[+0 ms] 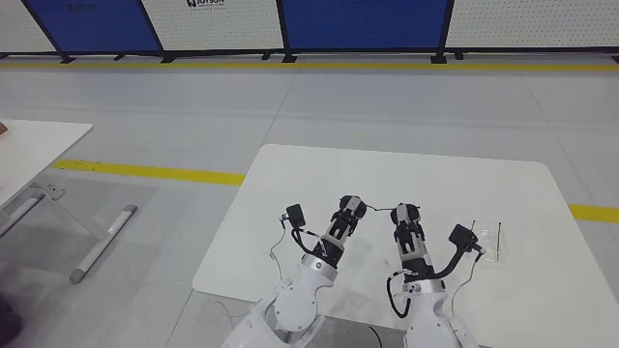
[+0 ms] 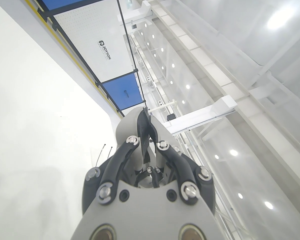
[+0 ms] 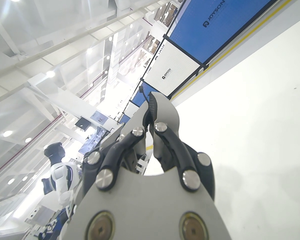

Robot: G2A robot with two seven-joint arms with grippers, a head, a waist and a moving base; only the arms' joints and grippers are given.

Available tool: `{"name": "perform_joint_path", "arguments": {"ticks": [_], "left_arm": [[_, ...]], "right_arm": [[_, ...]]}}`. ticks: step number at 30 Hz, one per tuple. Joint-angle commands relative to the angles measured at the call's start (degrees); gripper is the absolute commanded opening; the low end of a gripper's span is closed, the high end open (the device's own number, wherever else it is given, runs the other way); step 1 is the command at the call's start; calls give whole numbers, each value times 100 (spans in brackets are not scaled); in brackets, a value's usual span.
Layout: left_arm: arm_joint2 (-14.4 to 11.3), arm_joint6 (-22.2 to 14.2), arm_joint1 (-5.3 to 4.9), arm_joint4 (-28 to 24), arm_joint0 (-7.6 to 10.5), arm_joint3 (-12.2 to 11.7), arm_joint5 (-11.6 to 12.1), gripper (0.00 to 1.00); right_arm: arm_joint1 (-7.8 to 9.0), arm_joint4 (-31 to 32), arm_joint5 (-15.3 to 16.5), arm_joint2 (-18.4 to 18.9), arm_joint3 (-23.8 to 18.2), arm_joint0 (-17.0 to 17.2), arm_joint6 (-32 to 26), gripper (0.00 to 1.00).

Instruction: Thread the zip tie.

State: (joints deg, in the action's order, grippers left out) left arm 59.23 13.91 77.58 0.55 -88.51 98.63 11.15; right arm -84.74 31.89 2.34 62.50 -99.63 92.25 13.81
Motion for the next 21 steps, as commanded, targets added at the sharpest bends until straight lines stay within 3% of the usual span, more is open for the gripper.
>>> {"name": "perform_joint_path", "arguments": {"ticks": [1, 4, 6, 8, 14, 21], "left_arm": [[-3, -2, 4, 4, 2, -3, -23, 0], [3, 2, 8, 11, -2, -3, -50, 0], [7, 4, 11, 11, -5, -1, -61, 0], [13, 3, 14, 15, -4, -3, -72, 0], [55, 36, 22, 14, 7, -61, -105, 0], [70, 45, 34, 29, 33, -117, -142, 0]], "right_arm": [[1, 21, -2, 2, -18, 17, 16, 0], [2, 44, -18, -4, -36, 40, 20, 0], [2, 44, -38, -6, -47, 49, 19, 6], [1, 40, -58, -7, -46, 55, 13, 21], [0, 49, -88, -18, -40, 47, -23, 37], [6, 240, -99, -63, -54, 57, -30, 36]]}}
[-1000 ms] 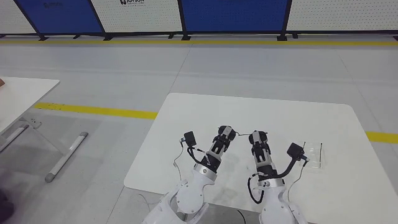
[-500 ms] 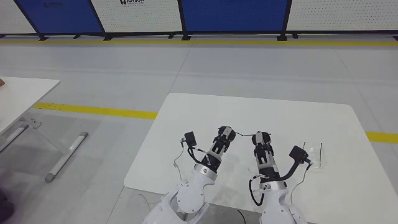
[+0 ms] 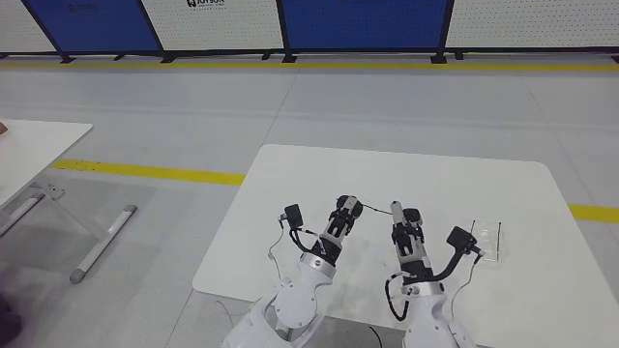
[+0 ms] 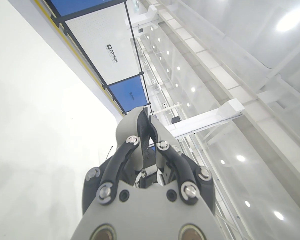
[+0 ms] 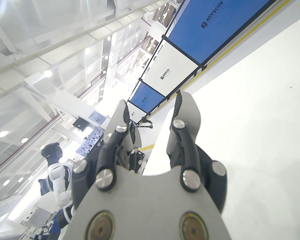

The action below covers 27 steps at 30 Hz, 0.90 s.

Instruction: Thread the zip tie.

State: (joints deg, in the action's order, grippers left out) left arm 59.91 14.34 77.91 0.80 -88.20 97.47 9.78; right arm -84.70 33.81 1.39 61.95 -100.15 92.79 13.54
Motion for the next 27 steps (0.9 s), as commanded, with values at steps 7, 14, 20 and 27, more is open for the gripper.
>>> {"name": "perform_joint_path", "arguments": {"ticks": [7, 14, 20, 27], "left_arm": [[6, -22, 11, 39, 17, 26, -40, 0], [21, -34, 19, 64, 16, 57, -63, 0], [32, -64, 23, 72, -3, 100, -61, 0], [43, -94, 30, 36, -25, 119, -38, 0]], "right_arm": [[13, 326, -104, -79, 18, 4, -122, 25], [19, 400, -147, -92, 46, -27, -236, 16], [19, 398, -161, -88, 71, -71, -274, 0], [14, 418, -185, -119, 131, -124, -311, 0]]}}
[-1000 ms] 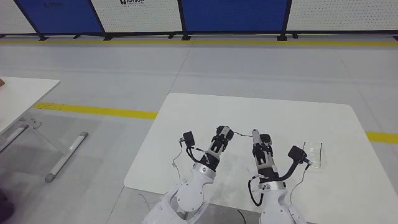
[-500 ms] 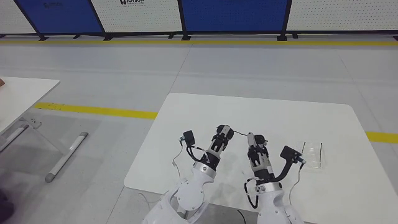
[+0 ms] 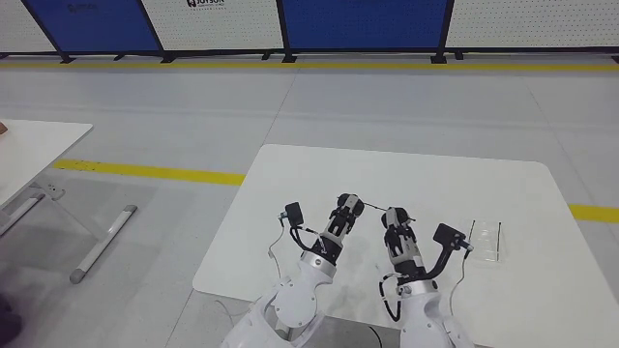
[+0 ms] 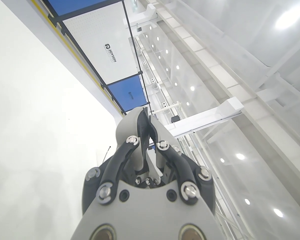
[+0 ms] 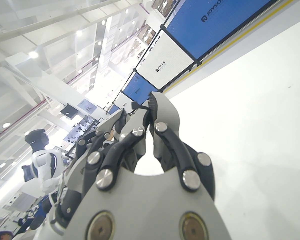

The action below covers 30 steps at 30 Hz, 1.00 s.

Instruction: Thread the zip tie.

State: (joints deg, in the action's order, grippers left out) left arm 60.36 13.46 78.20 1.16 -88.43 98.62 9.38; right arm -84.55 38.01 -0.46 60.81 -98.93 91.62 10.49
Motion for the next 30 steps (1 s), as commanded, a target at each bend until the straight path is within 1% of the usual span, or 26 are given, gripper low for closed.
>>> {"name": "perform_joint_path", "arguments": {"ticks": [1, 8, 18, 20, 24, 30], "left_arm": [[-5, -18, 2, 1, -5, 8, 3, 0], [-20, -92, 7, -32, -34, 42, -3, 0], [23, -165, 4, -65, -89, 75, -24, 0], [49, -132, 2, -37, -94, 70, -30, 0], [79, -96, 3, -25, -100, 63, -47, 0], [79, -192, -6, 130, -105, 36, -189, 0]], "right_arm": [[-2, -21, 3, -11, 17, -13, -27, 0], [-8, -411, 122, 2, 82, -98, -337, 0], [15, -691, 464, 8, 277, -258, -865, 0], [21, -684, 487, 25, 284, -258, -849, 0], [24, -675, 430, 52, 264, -235, -717, 0], [26, -364, 309, 19, 239, -204, -435, 0]]}}
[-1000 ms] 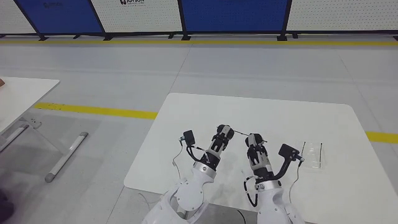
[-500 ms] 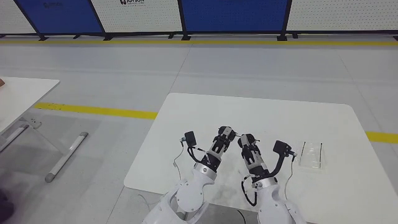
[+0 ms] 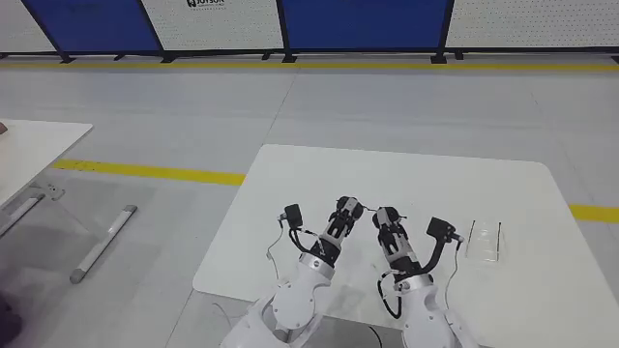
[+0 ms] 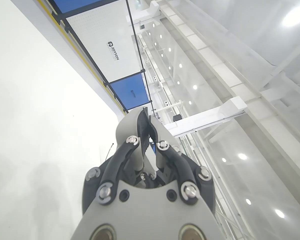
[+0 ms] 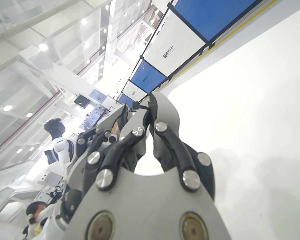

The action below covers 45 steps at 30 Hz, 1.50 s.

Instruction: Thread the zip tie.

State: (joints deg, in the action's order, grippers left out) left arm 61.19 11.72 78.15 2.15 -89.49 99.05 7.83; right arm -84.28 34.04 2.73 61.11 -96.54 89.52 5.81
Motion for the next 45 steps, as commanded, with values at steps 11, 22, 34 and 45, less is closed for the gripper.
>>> {"name": "perform_joint_path", "arguments": {"ticks": [11, 22, 34, 45], "left_arm": [[6, -62, -5, 93, -31, 31, -8, 0], [26, -201, -13, 2, -82, 114, 24, 0], [9, -113, -8, 169, -56, 93, -42, 15], [-47, -190, -22, 573, -34, 37, -98, 37]], "right_arm": [[-4, 200, -207, -73, 59, -20, 52, 0], [3, -60, -9, -29, 79, -48, -66, 0], [8, 219, -225, -46, 39, -24, 123, 0], [-1, 359, -350, -79, 39, -38, 255, 0]]}}
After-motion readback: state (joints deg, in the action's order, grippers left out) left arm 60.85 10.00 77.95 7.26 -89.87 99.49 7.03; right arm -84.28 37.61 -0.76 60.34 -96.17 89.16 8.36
